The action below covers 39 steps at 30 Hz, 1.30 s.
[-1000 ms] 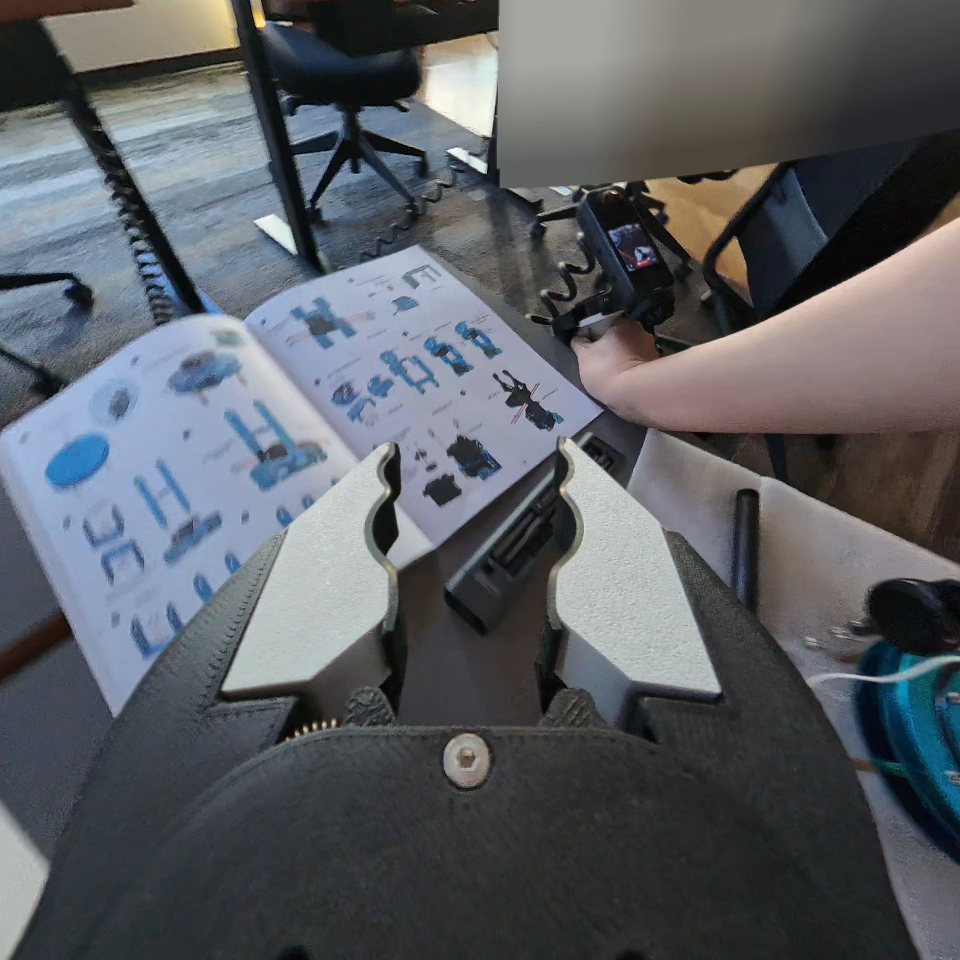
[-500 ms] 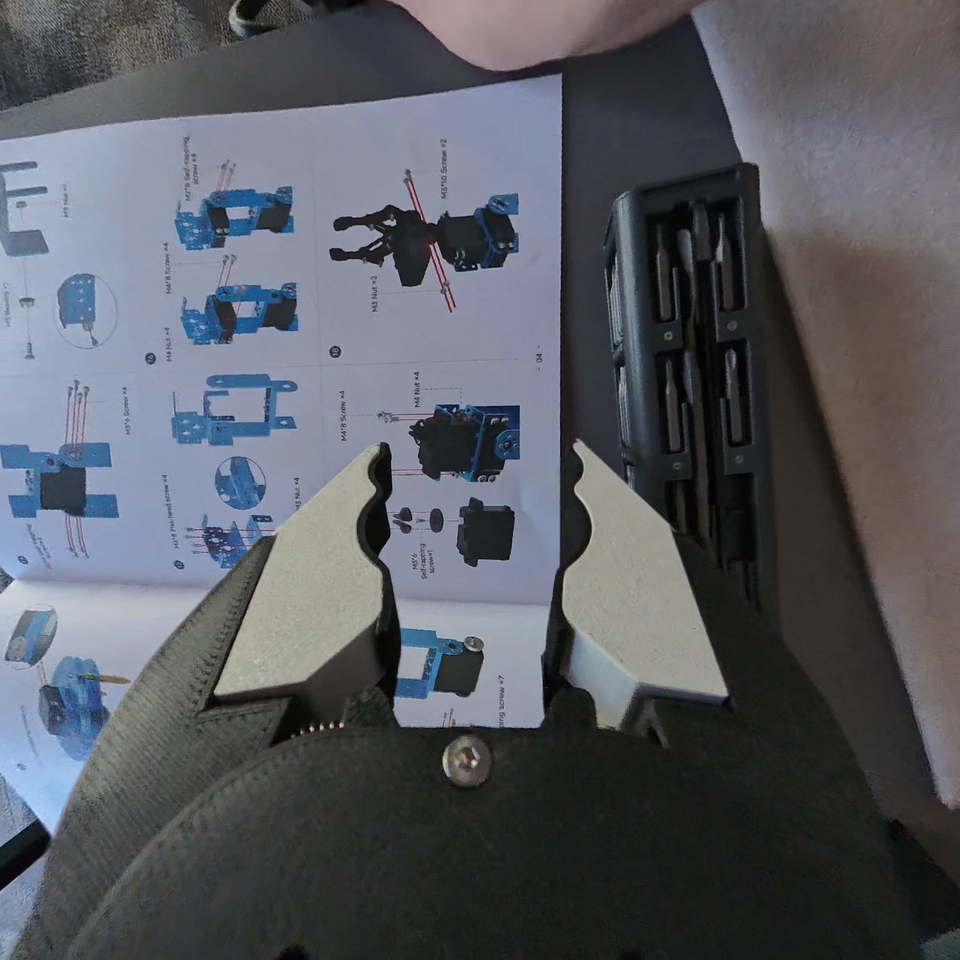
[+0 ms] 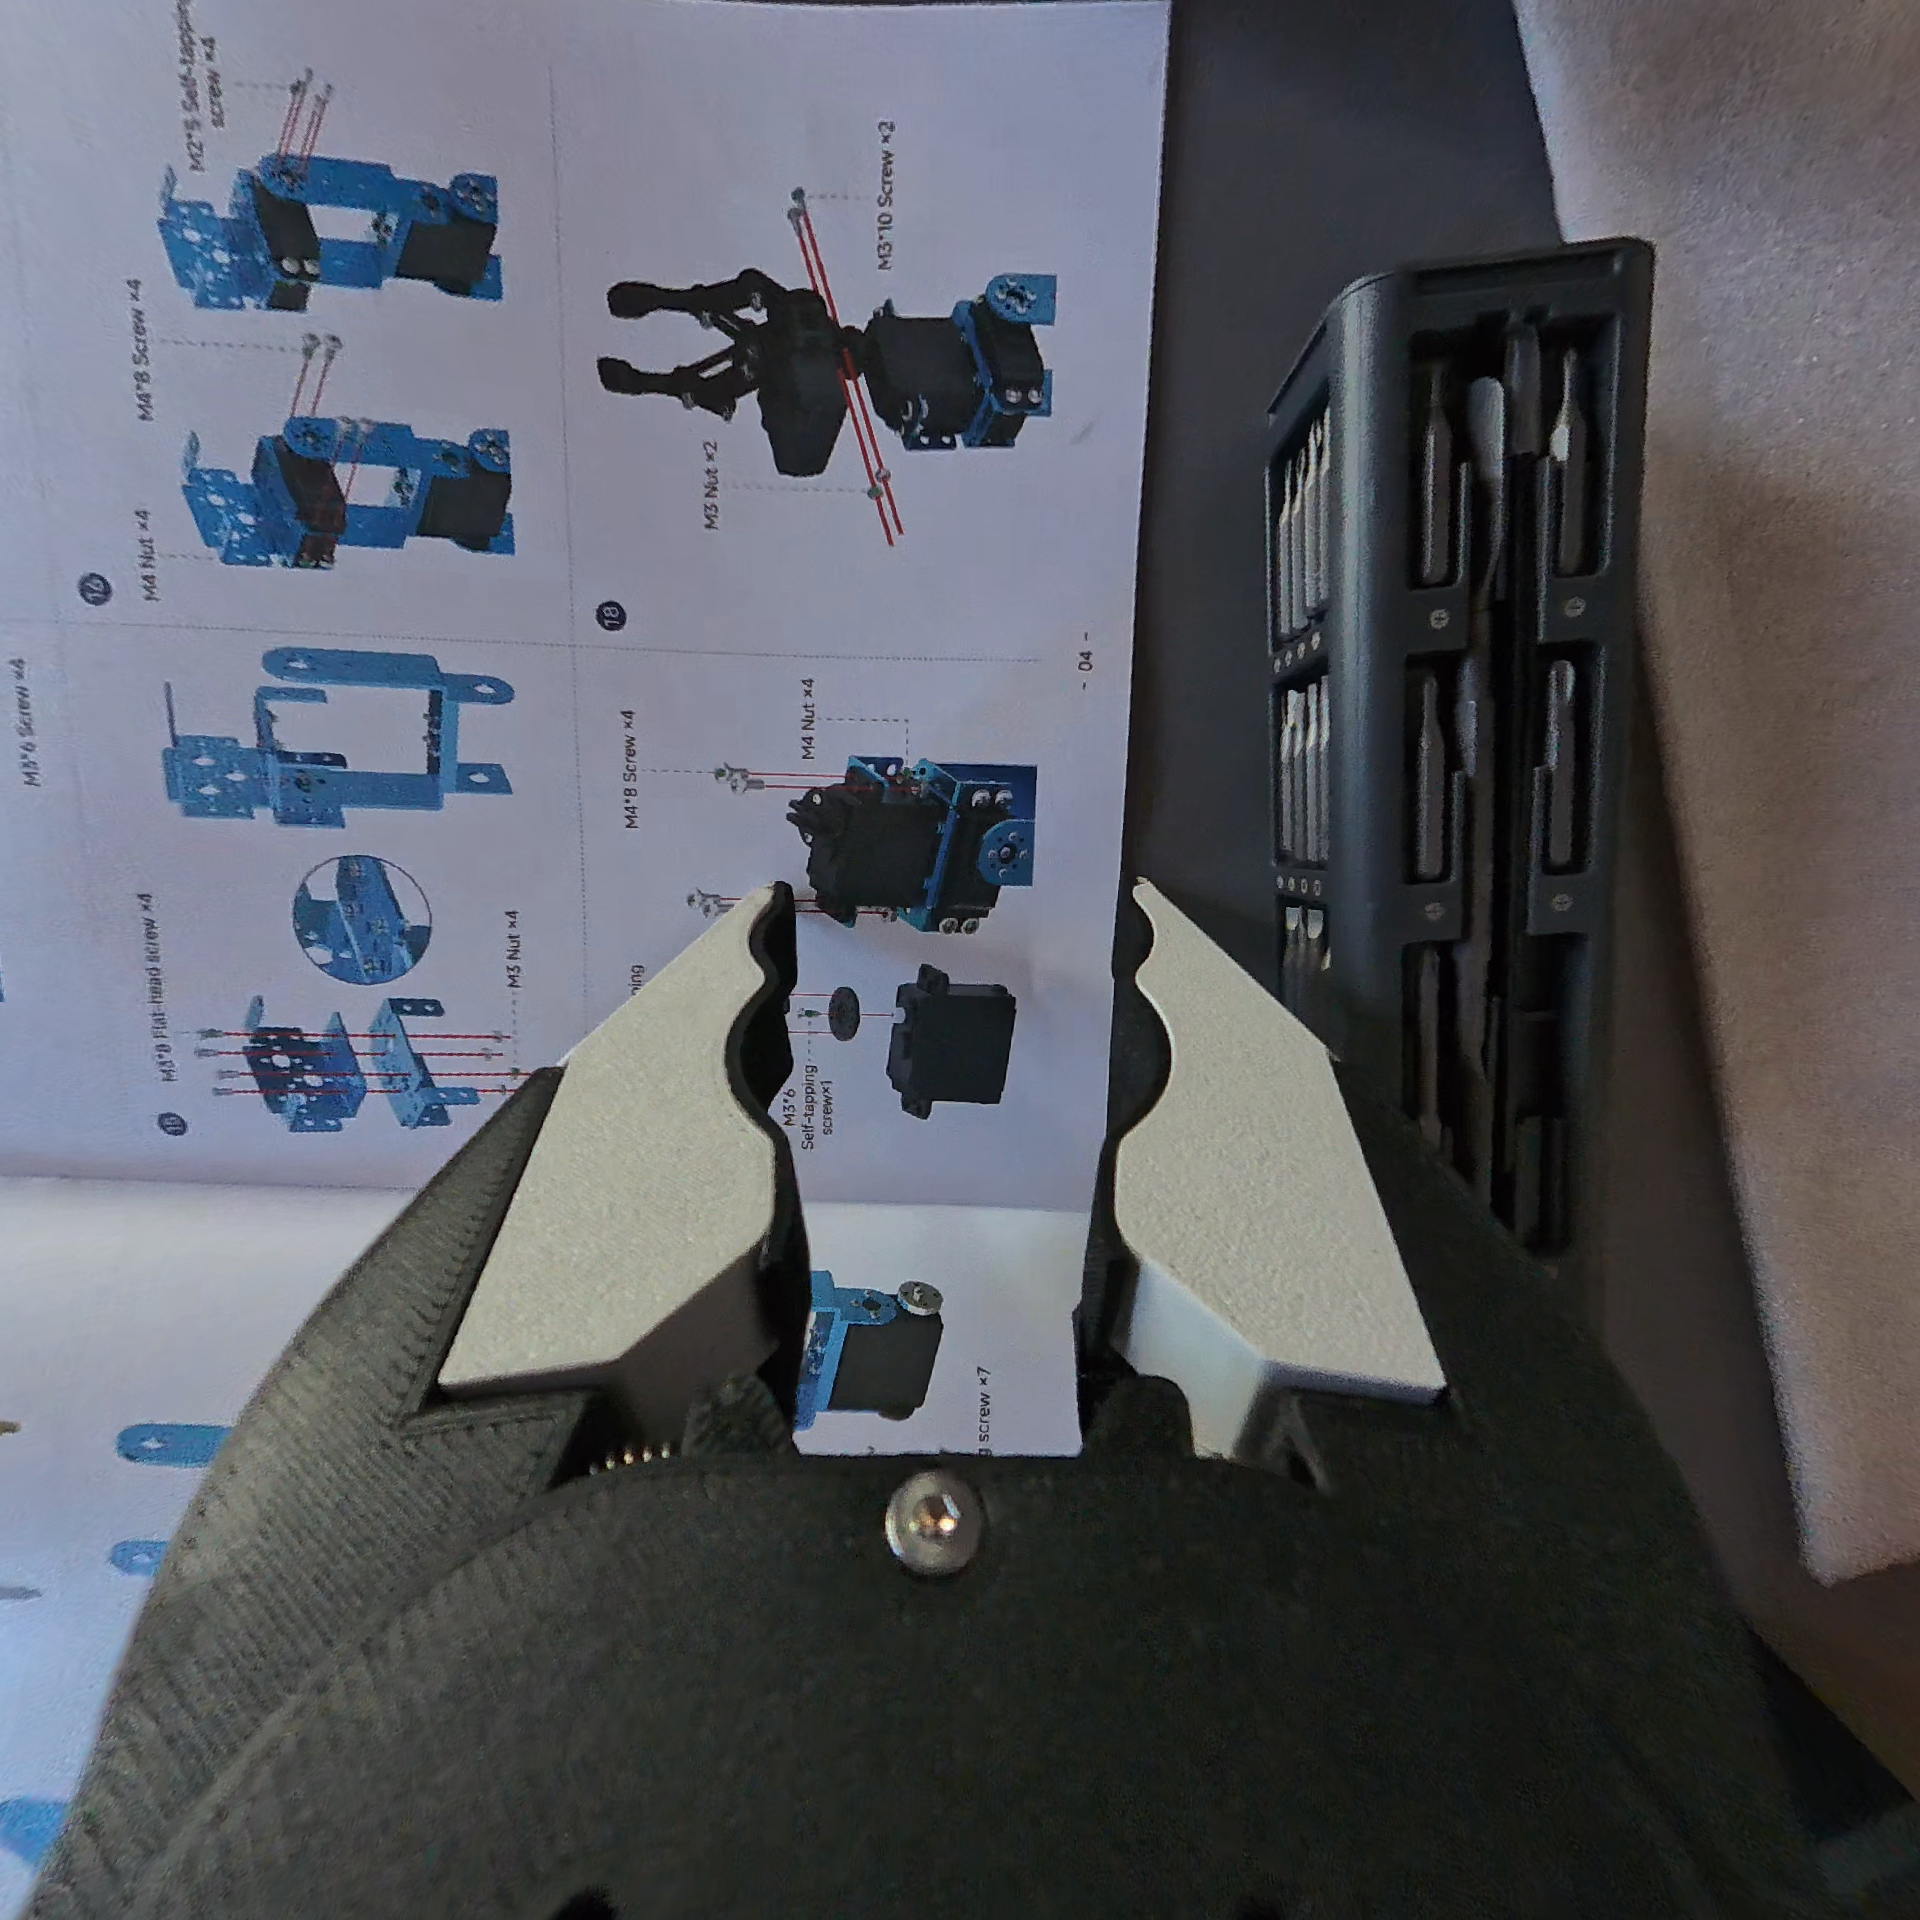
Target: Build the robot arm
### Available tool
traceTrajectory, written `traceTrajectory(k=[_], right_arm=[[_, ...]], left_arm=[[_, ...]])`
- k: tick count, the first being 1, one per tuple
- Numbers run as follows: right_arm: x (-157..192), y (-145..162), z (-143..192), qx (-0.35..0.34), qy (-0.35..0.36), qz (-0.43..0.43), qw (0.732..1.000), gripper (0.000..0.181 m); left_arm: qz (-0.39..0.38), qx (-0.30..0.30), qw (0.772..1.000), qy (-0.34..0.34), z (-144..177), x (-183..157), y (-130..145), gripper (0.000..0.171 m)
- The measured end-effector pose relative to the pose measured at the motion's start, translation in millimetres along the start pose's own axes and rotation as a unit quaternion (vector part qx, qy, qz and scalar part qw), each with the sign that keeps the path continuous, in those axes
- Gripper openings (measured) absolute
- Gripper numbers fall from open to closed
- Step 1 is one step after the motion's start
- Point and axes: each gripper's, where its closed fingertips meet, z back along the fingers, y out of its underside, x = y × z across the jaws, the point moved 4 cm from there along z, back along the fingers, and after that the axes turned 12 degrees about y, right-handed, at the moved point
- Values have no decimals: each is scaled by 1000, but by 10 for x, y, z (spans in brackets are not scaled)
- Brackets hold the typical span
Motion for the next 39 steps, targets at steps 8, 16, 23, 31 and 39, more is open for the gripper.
traceTrajectory(k=[8,16,23,31,39], right_arm=[[104,-222,248,-109,-96,-23,989,0],[477,-225,1474,-294,-424,218,828,28],[339,148,1551,-235,-466,320,791,36],[503,447,1668,-226,-475,396,753,36],[576,685,1696,-223,-488,491,686,37]], left_arm=[[40,-31,997,52,40,36,-10,60],[57,-59,994,70,23,23,-18,50],[-9,-6,1000,-15,-103,-92,-58,67],[35,-43,998,-2,-118,-34,-68,59],[65,-60,995,35,-50,0,-58,56]])
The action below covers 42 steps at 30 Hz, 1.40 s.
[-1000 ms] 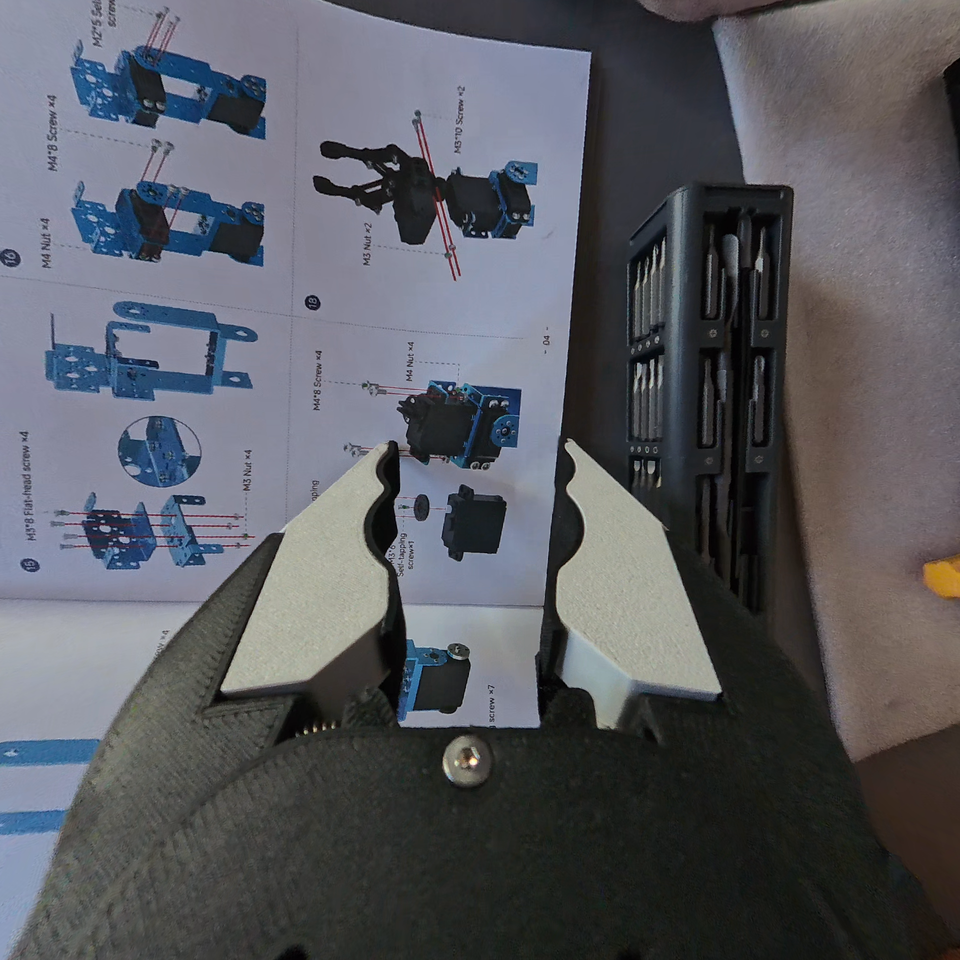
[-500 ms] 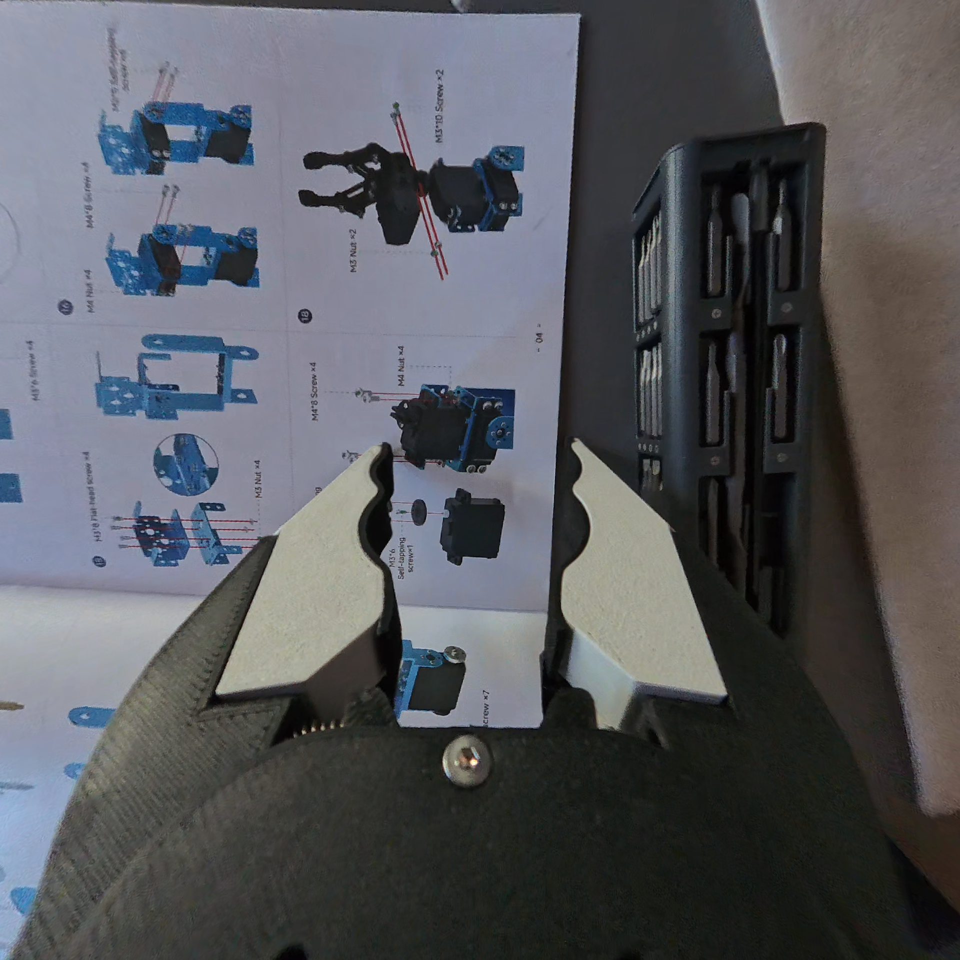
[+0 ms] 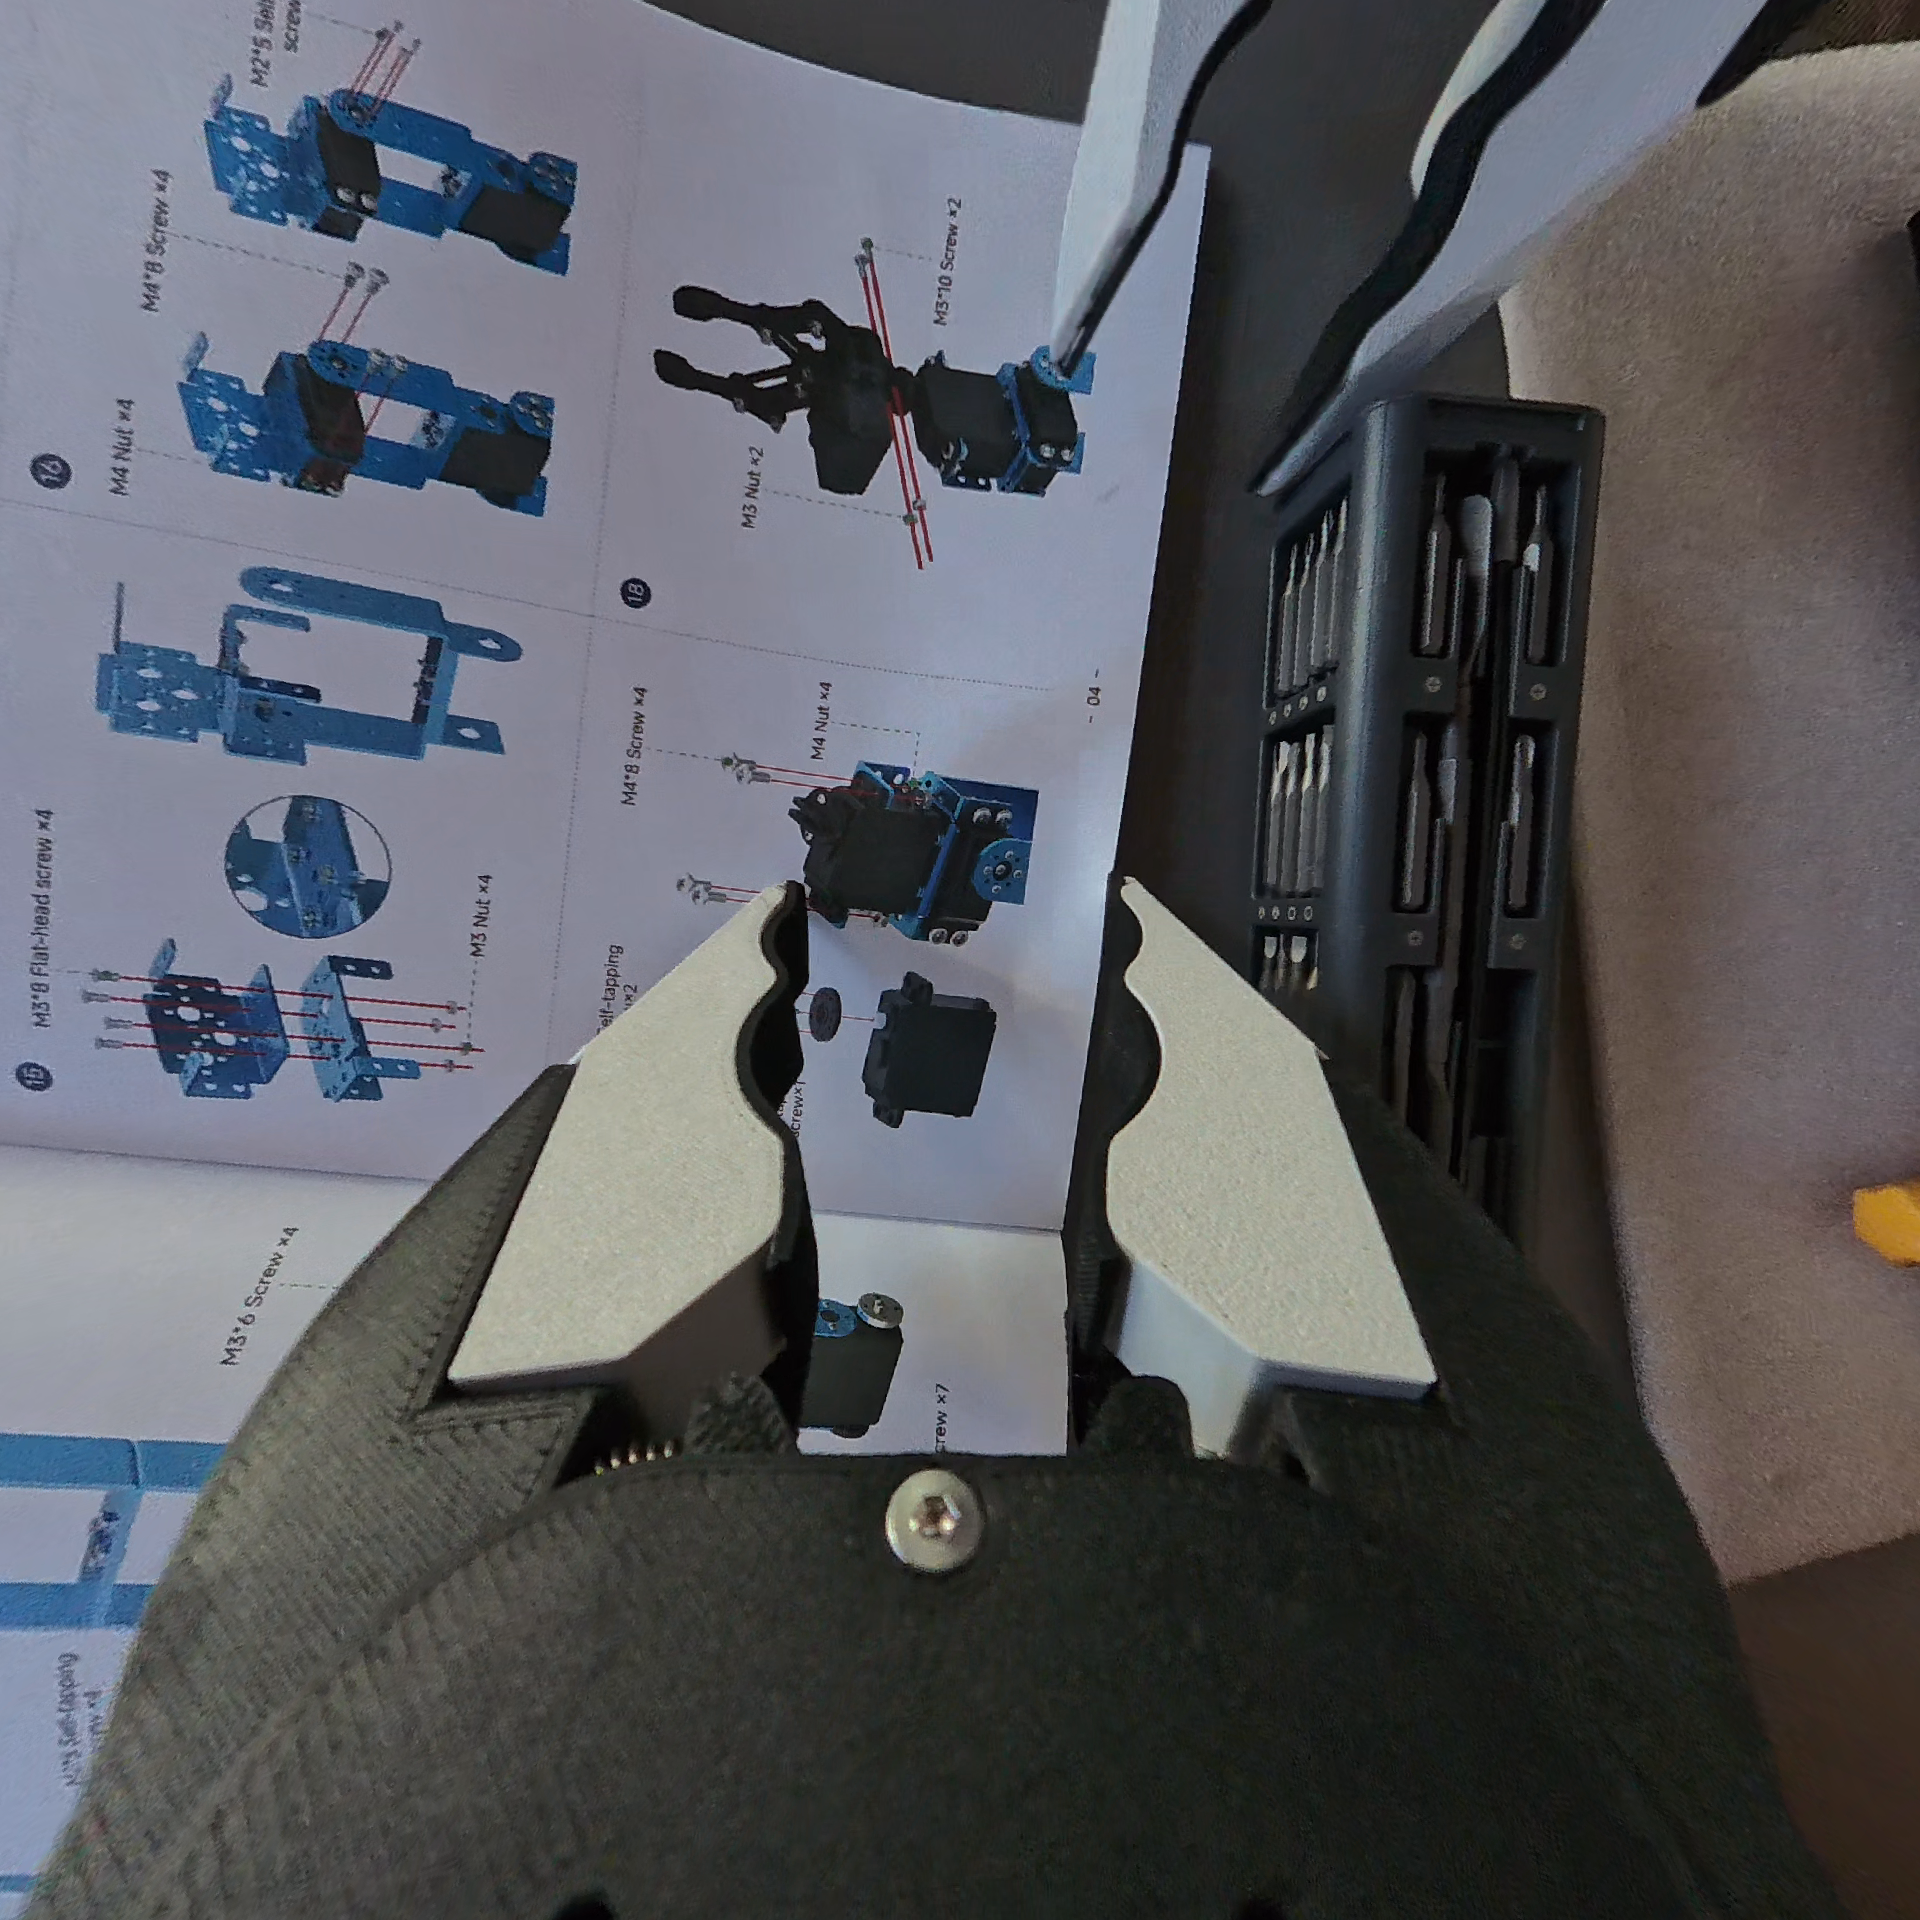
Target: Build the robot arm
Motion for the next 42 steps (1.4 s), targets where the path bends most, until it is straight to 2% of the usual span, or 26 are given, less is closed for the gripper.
traceTrajectory(k=[4,6,9,12,14,19,23,42], right_arm=[[-34,-30,-47,3,1,24,1000,34],[-69,-50,-58,3,3,30,1000,31],[-118,-68,-67,2,4,28,1000,26],[-85,-49,-53,10,-18,47,999,28],[-76,-36,-43,10,-22,58,998,30],[-68,-9,-73,11,-17,50,999,30],[-57,-28,-94,7,-10,54,998,30],[-45,-106,-156,-19,21,79,996,26]], left_arm=[[10,-9,1000,7,44,15,12,56],[15,-14,1000,5,71,48,27,44],[26,-24,999,13,108,57,28,42],[21,-24,999,19,123,30,35,46],[1,-14,1000,12,114,-12,45,54],[-77,29,994,-65,61,-73,61,62],[-43,17,998,-52,56,-52,77,55],[-11,-20,1000,-19,76,1,75,54]])
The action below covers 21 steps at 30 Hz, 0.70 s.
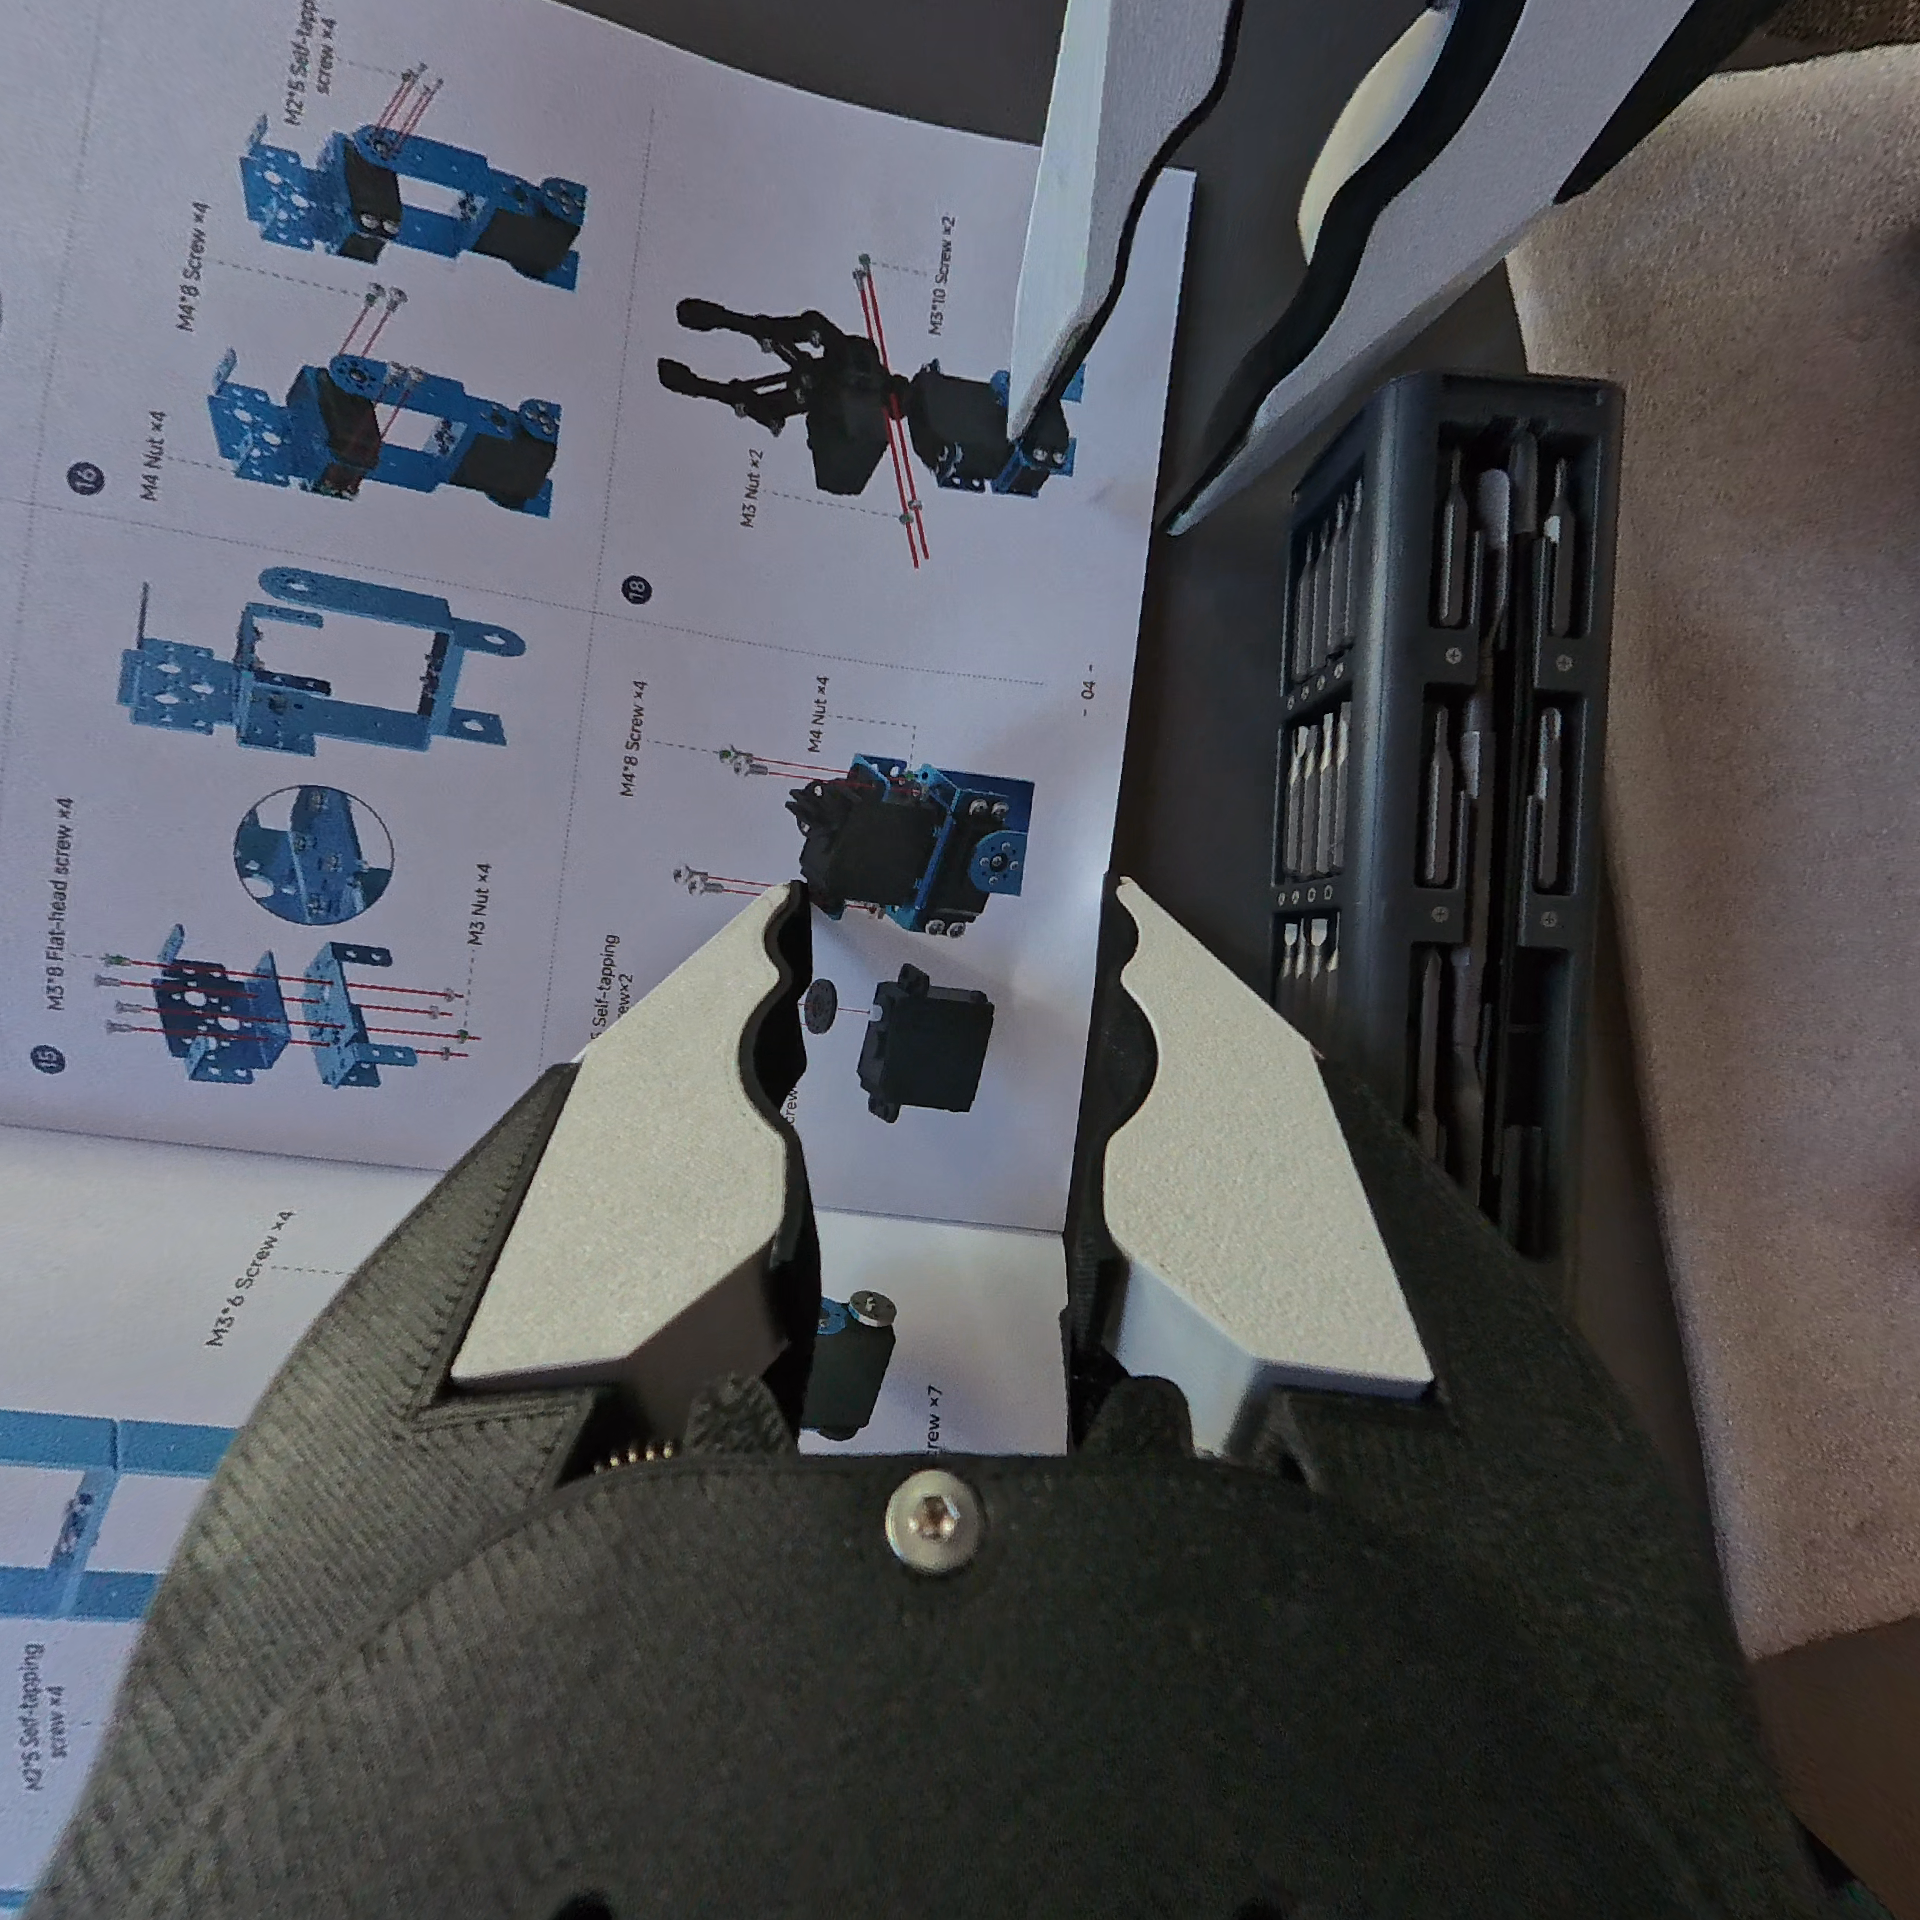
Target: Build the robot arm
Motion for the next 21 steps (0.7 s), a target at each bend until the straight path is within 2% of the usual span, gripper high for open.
traceTrajectory(k=[3,7,21], right_arm=[[-34,-43,10,-13,14,4,1000,25],[18,-42,-2,-10,-8,-6,1000,25],[18,-47,-39,-5,-11,28,1000,26]], left_arm=[[2,-4,1000,5,2,4,0,54],[5,-7,1000,9,5,9,0,54],[12,-19,1000,15,8,19,7,53]])
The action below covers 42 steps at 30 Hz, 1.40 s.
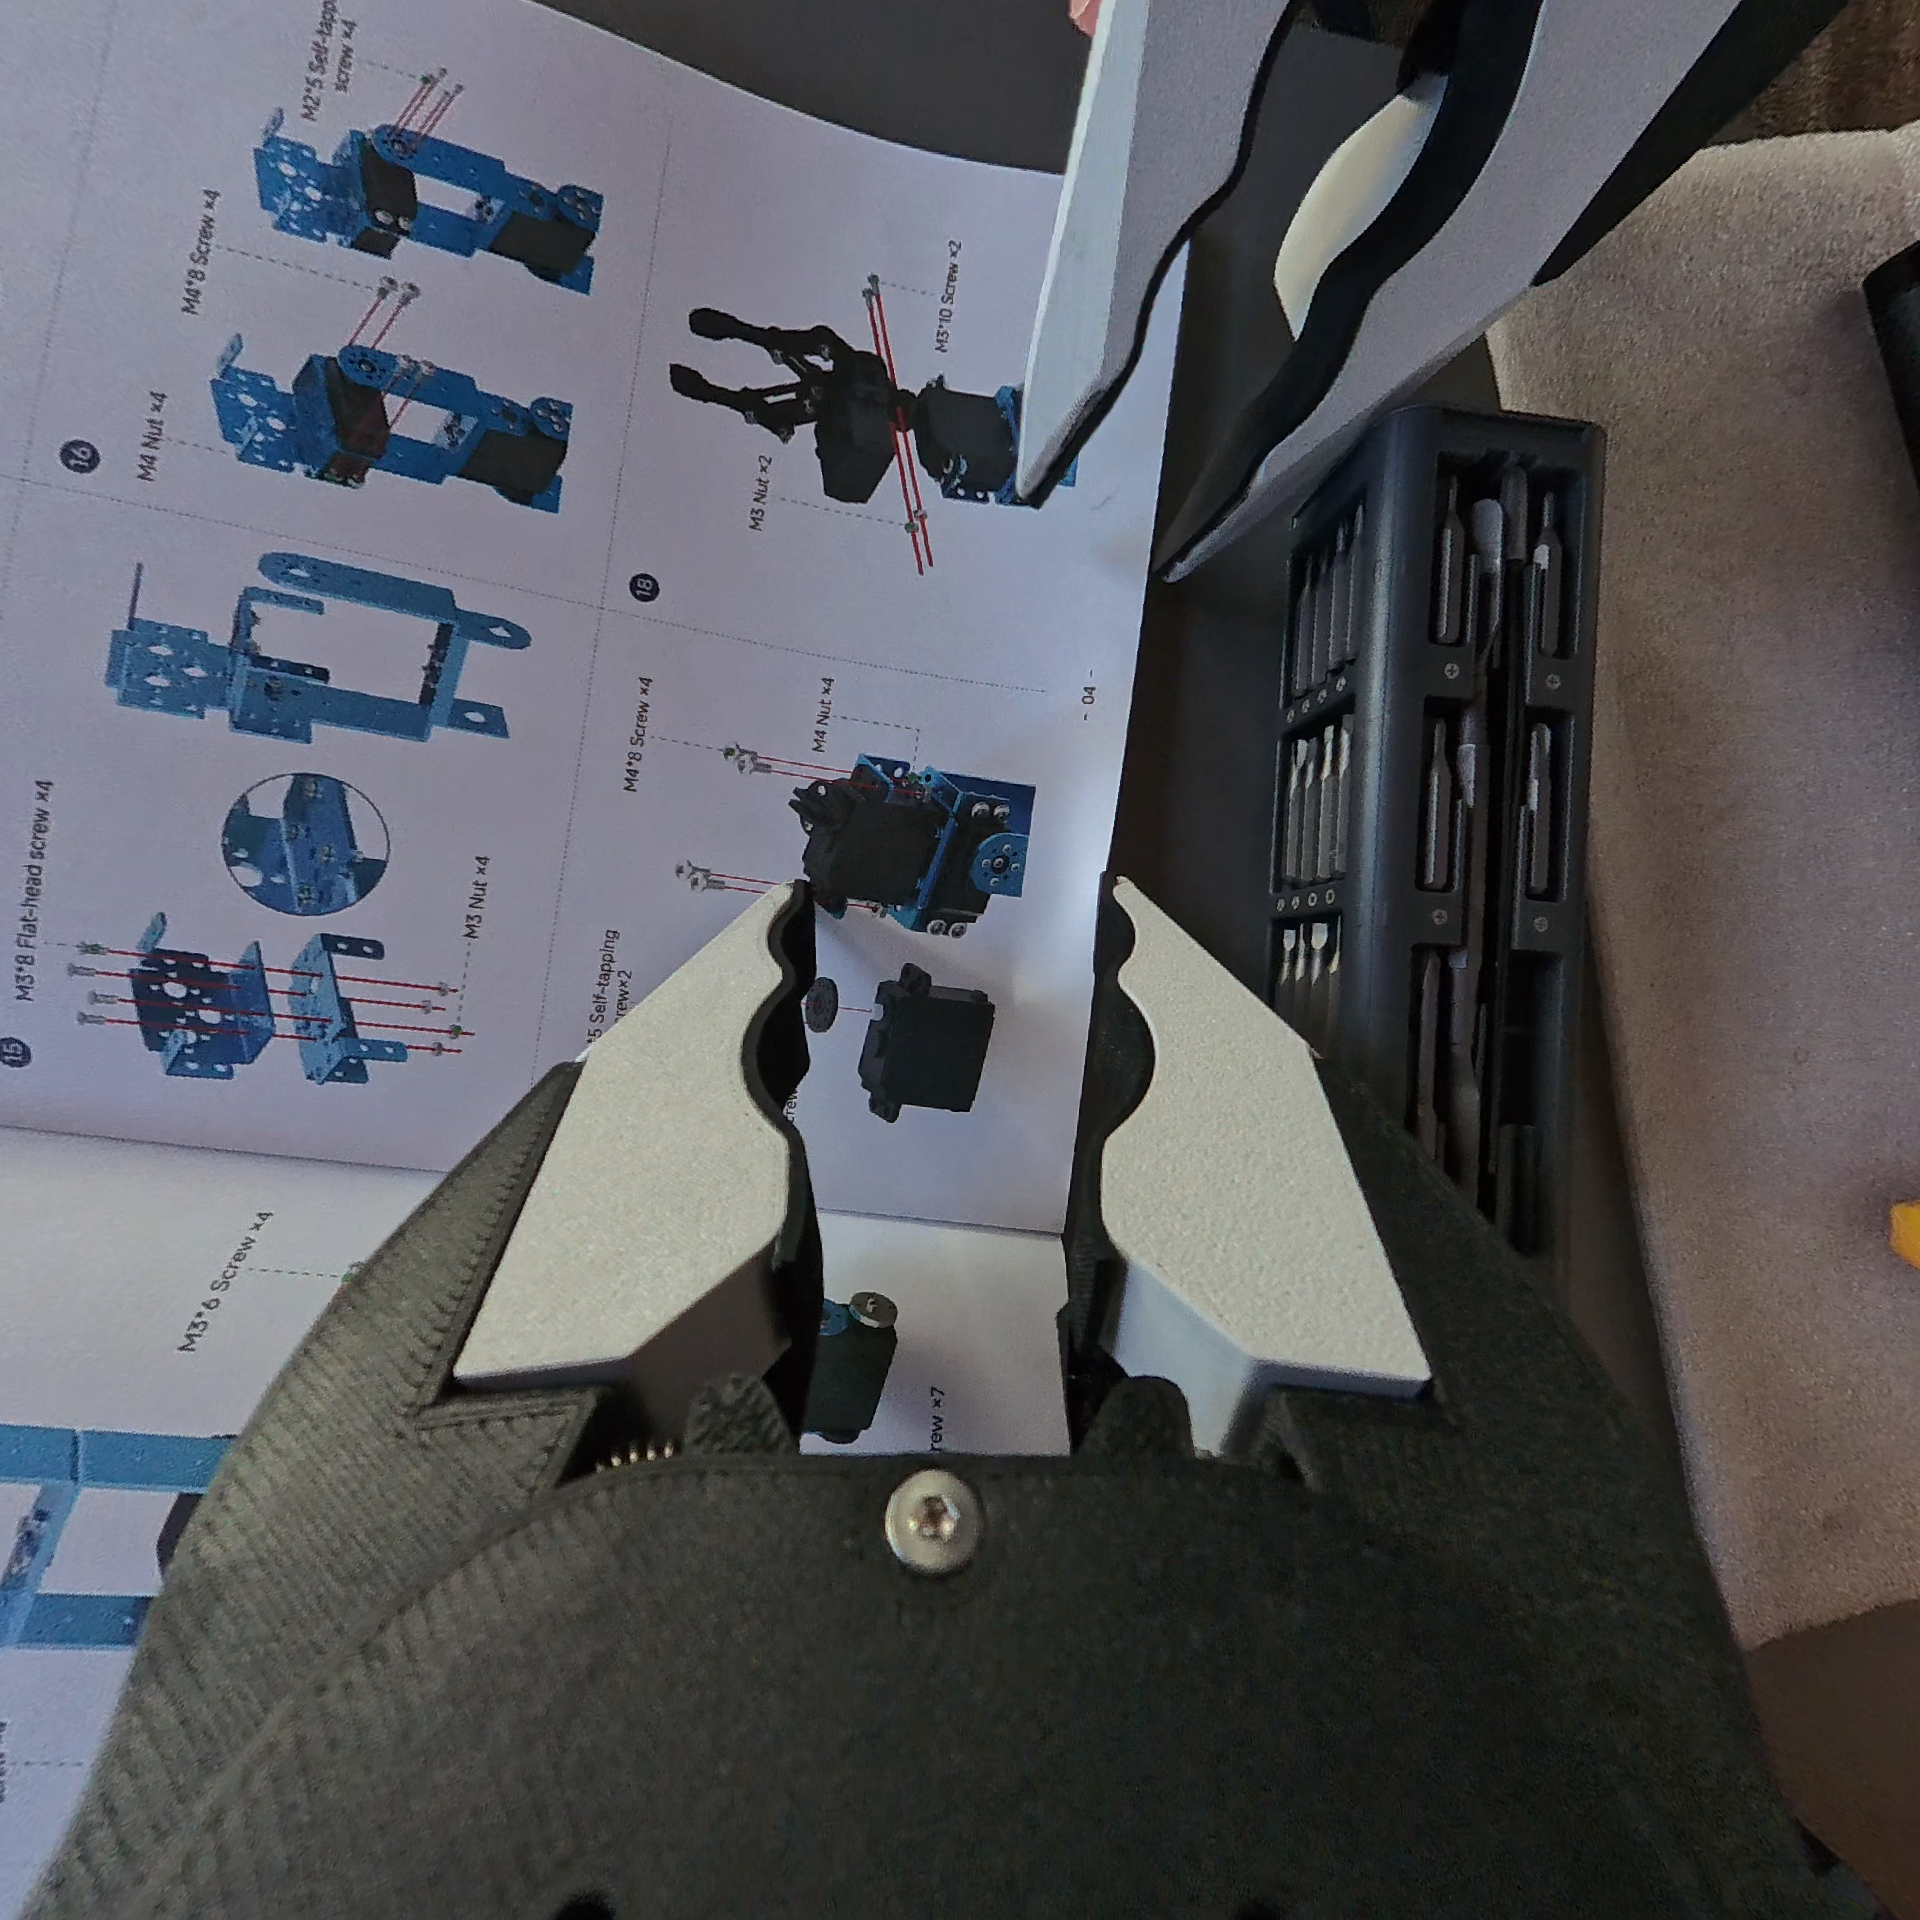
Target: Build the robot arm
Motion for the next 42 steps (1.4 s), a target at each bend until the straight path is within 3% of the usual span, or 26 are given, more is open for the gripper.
traceTrajectory(k=[12,15,19,25,29,35,38,40,42], right_arm=[[-50,-72,29,-18,38,39,998,15],[-40,-132,44,-34,64,90,993,2],[13,-99,-6,-21,72,172,982,0],[-51,-188,14,-13,59,154,986,0],[-109,-252,19,-6,50,151,987,0],[-200,-422,33,-4,38,146,989,0],[-252,-511,47,-2,39,151,988,0],[-294,-575,64,-19,68,168,983,0],[-365,-699,153,-62,128,186,972,6]], left_arm=[[-2,-3,1000,-2,7,12,13,54],[-2,-4,1000,-1,9,13,16,54],[0,-5,1000,0,17,19,24,54],[28,-22,999,14,48,10,-4,60],[10,-39,999,-3,61,-66,-194,66],[-51,-15,997,-54,-57,-126,-404,48],[-60,-9,995,-83,-113,-111,-422,29],[-65,-21,991,-117,-77,-79,-443,9],[-53,-40,989,-132,-18,-79,-465,0]])
